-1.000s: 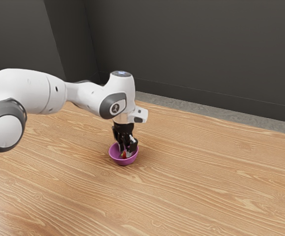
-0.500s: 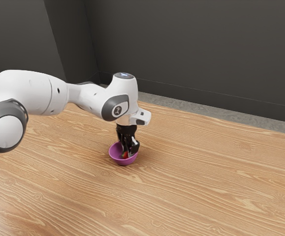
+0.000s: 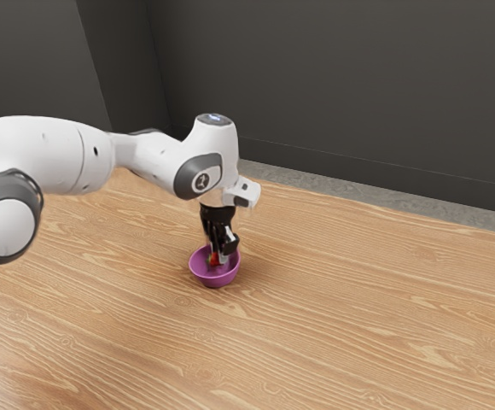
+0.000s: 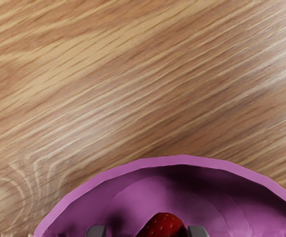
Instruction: Take strawberry from the bowl
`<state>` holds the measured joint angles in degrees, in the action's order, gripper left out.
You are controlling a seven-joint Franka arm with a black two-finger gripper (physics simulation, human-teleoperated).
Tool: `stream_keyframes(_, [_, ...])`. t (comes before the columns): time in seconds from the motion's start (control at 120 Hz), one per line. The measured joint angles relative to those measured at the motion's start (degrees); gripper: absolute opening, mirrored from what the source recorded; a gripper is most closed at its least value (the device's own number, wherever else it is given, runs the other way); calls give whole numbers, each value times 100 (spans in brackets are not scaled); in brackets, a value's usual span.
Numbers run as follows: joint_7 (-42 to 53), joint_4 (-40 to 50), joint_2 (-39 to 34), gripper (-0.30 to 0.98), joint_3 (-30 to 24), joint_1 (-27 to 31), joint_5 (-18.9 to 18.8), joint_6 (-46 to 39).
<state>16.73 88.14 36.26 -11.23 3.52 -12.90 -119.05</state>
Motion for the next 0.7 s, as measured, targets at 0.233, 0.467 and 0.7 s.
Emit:
stream_keyframes(0.233, [-25, -168, -351, 7, -474, -7, -56, 304])
stream_keyframes(0.467, [-76, -570, 38, 5, -914, -152, -66, 361])
stream_keyframes(0.7, [-116, -1022, 737, 7, -1059, -307, -26, 222])
